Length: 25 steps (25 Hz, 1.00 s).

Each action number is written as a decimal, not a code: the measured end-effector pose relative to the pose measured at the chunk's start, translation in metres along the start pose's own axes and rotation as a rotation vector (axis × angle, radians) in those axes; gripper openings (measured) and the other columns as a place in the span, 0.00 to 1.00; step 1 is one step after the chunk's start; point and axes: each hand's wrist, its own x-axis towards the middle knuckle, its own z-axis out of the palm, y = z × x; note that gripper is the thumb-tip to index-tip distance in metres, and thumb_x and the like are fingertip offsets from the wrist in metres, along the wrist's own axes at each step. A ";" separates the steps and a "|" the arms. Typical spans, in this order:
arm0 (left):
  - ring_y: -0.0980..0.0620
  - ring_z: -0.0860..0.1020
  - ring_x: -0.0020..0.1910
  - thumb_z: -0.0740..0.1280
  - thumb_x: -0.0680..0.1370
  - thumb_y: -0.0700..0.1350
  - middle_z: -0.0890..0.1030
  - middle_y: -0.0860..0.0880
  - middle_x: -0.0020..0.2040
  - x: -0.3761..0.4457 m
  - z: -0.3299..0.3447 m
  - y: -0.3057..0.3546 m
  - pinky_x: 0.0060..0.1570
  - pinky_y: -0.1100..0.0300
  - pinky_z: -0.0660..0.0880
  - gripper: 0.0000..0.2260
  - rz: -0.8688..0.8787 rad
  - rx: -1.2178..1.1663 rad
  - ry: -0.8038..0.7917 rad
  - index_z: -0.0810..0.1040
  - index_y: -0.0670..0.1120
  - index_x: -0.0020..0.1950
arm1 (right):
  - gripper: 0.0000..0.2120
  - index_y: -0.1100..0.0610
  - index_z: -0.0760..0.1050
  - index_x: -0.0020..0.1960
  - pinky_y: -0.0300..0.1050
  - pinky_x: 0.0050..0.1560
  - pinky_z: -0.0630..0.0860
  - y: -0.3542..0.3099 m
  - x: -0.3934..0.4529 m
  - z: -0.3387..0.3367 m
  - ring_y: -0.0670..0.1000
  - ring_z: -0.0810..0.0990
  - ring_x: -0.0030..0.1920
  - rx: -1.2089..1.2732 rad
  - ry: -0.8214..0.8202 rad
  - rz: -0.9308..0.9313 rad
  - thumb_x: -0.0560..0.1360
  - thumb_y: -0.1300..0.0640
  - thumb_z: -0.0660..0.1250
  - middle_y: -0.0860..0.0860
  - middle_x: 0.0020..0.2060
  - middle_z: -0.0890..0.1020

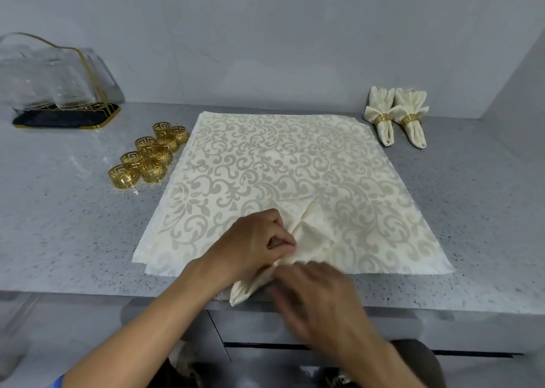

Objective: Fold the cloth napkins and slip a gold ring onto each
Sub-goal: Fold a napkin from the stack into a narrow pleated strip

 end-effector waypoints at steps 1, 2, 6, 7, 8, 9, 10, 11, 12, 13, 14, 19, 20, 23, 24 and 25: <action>0.59 0.77 0.43 0.72 0.76 0.50 0.76 0.57 0.45 0.001 -0.002 0.000 0.46 0.62 0.75 0.05 -0.010 -0.015 -0.007 0.86 0.56 0.51 | 0.12 0.48 0.75 0.55 0.46 0.36 0.74 -0.015 -0.006 0.005 0.48 0.76 0.36 0.001 -0.093 -0.049 0.74 0.46 0.67 0.44 0.37 0.79; 0.58 0.77 0.43 0.72 0.77 0.50 0.76 0.57 0.45 0.002 -0.004 0.001 0.46 0.62 0.75 0.05 -0.016 -0.022 -0.017 0.86 0.56 0.51 | 0.17 0.47 0.75 0.60 0.44 0.35 0.74 -0.025 -0.009 0.013 0.48 0.77 0.37 -0.017 -0.175 -0.064 0.73 0.43 0.67 0.44 0.38 0.80; 0.62 0.75 0.40 0.68 0.79 0.49 0.74 0.58 0.44 0.004 -0.010 0.002 0.41 0.70 0.68 0.09 -0.040 0.004 -0.067 0.84 0.58 0.57 | 0.06 0.51 0.75 0.43 0.42 0.28 0.68 -0.037 0.003 0.024 0.49 0.74 0.31 -0.032 -0.224 0.021 0.70 0.50 0.68 0.46 0.31 0.75; 0.62 0.75 0.40 0.67 0.80 0.48 0.74 0.58 0.43 0.005 -0.011 0.001 0.41 0.70 0.67 0.09 -0.053 0.025 -0.067 0.83 0.57 0.58 | 0.05 0.51 0.74 0.40 0.42 0.27 0.67 -0.032 0.005 0.017 0.49 0.73 0.30 -0.010 -0.225 0.038 0.69 0.51 0.67 0.46 0.31 0.74; 0.61 0.75 0.40 0.65 0.81 0.48 0.75 0.58 0.43 0.007 -0.013 0.000 0.41 0.70 0.67 0.10 -0.066 0.057 -0.067 0.83 0.56 0.59 | 0.05 0.52 0.73 0.39 0.42 0.27 0.66 -0.022 0.004 0.006 0.49 0.72 0.31 0.016 -0.233 0.059 0.69 0.51 0.66 0.46 0.31 0.74; 0.60 0.75 0.41 0.63 0.81 0.47 0.75 0.58 0.43 0.007 -0.014 -0.001 0.42 0.68 0.69 0.11 -0.078 0.088 -0.066 0.83 0.53 0.58 | 0.04 0.51 0.73 0.40 0.42 0.27 0.67 -0.009 0.003 -0.008 0.48 0.71 0.32 0.040 -0.249 0.075 0.69 0.51 0.65 0.45 0.32 0.74; 0.59 0.76 0.42 0.62 0.81 0.46 0.77 0.57 0.43 0.007 -0.015 -0.002 0.44 0.63 0.73 0.11 -0.089 0.112 -0.061 0.84 0.50 0.56 | 0.05 0.50 0.73 0.41 0.43 0.30 0.69 0.008 0.001 -0.025 0.46 0.72 0.34 0.065 -0.267 0.097 0.70 0.49 0.63 0.44 0.34 0.74; 0.56 0.77 0.42 0.61 0.80 0.45 0.79 0.54 0.43 0.007 -0.013 -0.003 0.45 0.56 0.76 0.11 -0.095 0.133 -0.054 0.84 0.46 0.53 | 0.05 0.48 0.72 0.43 0.43 0.33 0.70 0.027 0.001 -0.041 0.44 0.72 0.36 0.089 -0.292 0.132 0.72 0.47 0.61 0.42 0.35 0.74; 0.53 0.78 0.42 0.62 0.79 0.44 0.80 0.51 0.42 0.006 -0.011 -0.003 0.46 0.51 0.77 0.10 -0.095 0.163 -0.050 0.82 0.42 0.50 | 0.07 0.46 0.71 0.44 0.42 0.36 0.71 0.045 0.002 -0.055 0.42 0.73 0.38 0.105 -0.323 0.179 0.74 0.43 0.60 0.41 0.37 0.74; 0.50 0.79 0.42 0.63 0.78 0.44 0.80 0.48 0.42 0.006 -0.010 -0.002 0.46 0.48 0.77 0.10 -0.086 0.210 -0.046 0.81 0.41 0.49 | 0.10 0.45 0.70 0.45 0.41 0.39 0.71 0.058 0.004 -0.063 0.41 0.73 0.40 0.093 -0.341 0.213 0.76 0.39 0.59 0.40 0.38 0.73; 0.49 0.78 0.43 0.63 0.78 0.45 0.79 0.49 0.42 0.006 -0.009 0.000 0.45 0.48 0.77 0.10 -0.061 0.274 -0.041 0.81 0.41 0.49 | 0.11 0.44 0.68 0.46 0.40 0.39 0.71 0.066 0.005 -0.065 0.41 0.73 0.41 0.054 -0.337 0.229 0.76 0.37 0.59 0.39 0.38 0.73; 0.56 0.68 0.58 0.66 0.78 0.57 0.76 0.59 0.57 0.007 -0.022 -0.005 0.50 0.62 0.57 0.13 0.145 0.476 -0.034 0.82 0.54 0.59 | 0.14 0.44 0.69 0.60 0.44 0.44 0.74 0.051 0.001 -0.034 0.46 0.76 0.45 -0.004 -0.263 0.262 0.77 0.45 0.66 0.38 0.44 0.76; 0.58 0.67 0.59 0.66 0.78 0.59 0.76 0.60 0.57 0.007 -0.025 -0.008 0.50 0.61 0.56 0.14 0.142 0.475 -0.035 0.81 0.55 0.59 | 0.12 0.45 0.72 0.59 0.45 0.44 0.75 0.052 0.001 -0.034 0.47 0.77 0.46 0.022 -0.249 0.266 0.77 0.48 0.67 0.40 0.45 0.78; 0.58 0.68 0.57 0.66 0.79 0.57 0.78 0.61 0.55 0.004 -0.026 -0.013 0.55 0.59 0.60 0.11 0.079 0.341 -0.030 0.81 0.57 0.59 | 0.09 0.49 0.80 0.55 0.47 0.43 0.78 0.078 0.008 -0.040 0.48 0.79 0.44 0.069 -0.157 0.280 0.76 0.59 0.70 0.44 0.43 0.80; 0.58 0.69 0.56 0.66 0.80 0.54 0.78 0.61 0.55 0.002 -0.025 -0.013 0.57 0.58 0.61 0.11 0.064 0.291 -0.039 0.81 0.56 0.60 | 0.10 0.50 0.82 0.53 0.47 0.44 0.78 0.088 0.012 -0.042 0.48 0.79 0.43 0.056 -0.138 0.281 0.75 0.61 0.71 0.44 0.43 0.80; 0.59 0.69 0.55 0.66 0.80 0.53 0.78 0.61 0.55 0.001 -0.023 -0.013 0.58 0.58 0.62 0.11 0.063 0.265 -0.043 0.81 0.56 0.61 | 0.09 0.50 0.83 0.52 0.49 0.43 0.78 0.096 0.014 -0.043 0.49 0.78 0.43 0.020 -0.131 0.270 0.74 0.61 0.71 0.44 0.43 0.80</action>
